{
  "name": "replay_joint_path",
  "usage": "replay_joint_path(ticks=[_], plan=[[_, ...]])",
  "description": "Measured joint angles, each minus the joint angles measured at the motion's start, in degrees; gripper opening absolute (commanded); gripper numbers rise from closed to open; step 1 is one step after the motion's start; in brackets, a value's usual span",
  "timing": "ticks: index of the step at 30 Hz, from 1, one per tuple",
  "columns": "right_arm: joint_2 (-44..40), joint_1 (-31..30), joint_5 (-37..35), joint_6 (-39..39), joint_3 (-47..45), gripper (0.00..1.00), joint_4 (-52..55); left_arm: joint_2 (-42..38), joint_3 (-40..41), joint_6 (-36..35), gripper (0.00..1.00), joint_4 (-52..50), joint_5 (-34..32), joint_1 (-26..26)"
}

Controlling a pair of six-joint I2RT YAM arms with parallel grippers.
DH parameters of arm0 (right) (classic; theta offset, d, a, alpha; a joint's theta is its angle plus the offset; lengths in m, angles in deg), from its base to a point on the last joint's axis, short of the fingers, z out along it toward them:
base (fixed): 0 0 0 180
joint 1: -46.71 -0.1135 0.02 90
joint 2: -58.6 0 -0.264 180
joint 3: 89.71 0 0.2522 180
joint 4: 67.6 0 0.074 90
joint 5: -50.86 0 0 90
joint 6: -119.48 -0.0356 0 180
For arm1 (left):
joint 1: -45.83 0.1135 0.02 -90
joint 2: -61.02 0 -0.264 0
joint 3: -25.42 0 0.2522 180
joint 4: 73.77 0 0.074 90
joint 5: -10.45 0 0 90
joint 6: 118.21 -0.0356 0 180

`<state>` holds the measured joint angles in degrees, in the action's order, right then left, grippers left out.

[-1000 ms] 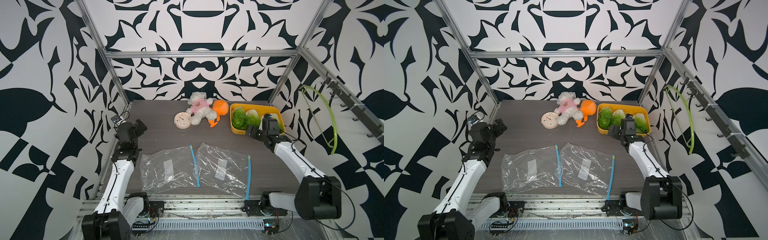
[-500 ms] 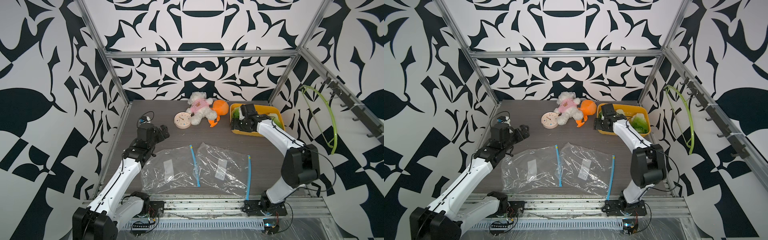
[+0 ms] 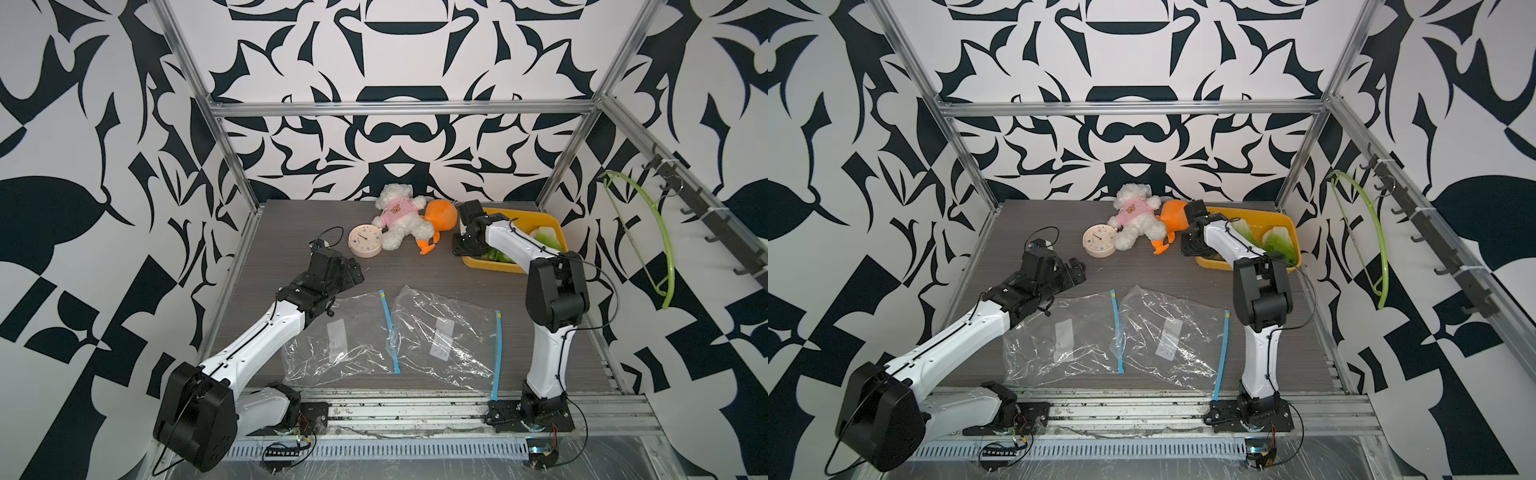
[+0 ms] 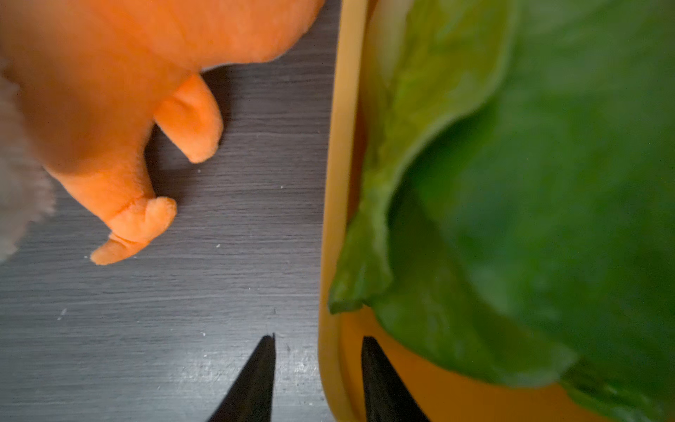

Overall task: Put the chinese cabbages into a zipper bag and zip it
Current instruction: Move the basket to the center of the board.

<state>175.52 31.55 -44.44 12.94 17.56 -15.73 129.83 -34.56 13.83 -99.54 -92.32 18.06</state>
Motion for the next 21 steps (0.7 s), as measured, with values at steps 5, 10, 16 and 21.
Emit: replay_joint_path(ticks=[5, 10, 16, 21], plan=[[2.91, -0.44, -0.96, 1.29, 3.17, 0.2, 1.11, 0.35, 0.0, 0.72, 0.99, 1.57, 0.02, 0.0], [4.11, -1.07, -0.92, 3.3, 4.76, 0.08, 1.51, 0.74, 0.0, 1.2, 0.99, 1.88, 0.02, 0.0], [5.05, -3.32, -0.96, 4.92, 6.23, 0.07, 2.1, 0.55, -0.74, 1.97, 0.99, -0.61, -0.96, 0.0], [6.75, -6.93, -0.94, 4.96, 8.79, 0.04, 2.36, -1.73, -0.94, 2.08, 0.99, -2.58, -2.97, 0.0]])
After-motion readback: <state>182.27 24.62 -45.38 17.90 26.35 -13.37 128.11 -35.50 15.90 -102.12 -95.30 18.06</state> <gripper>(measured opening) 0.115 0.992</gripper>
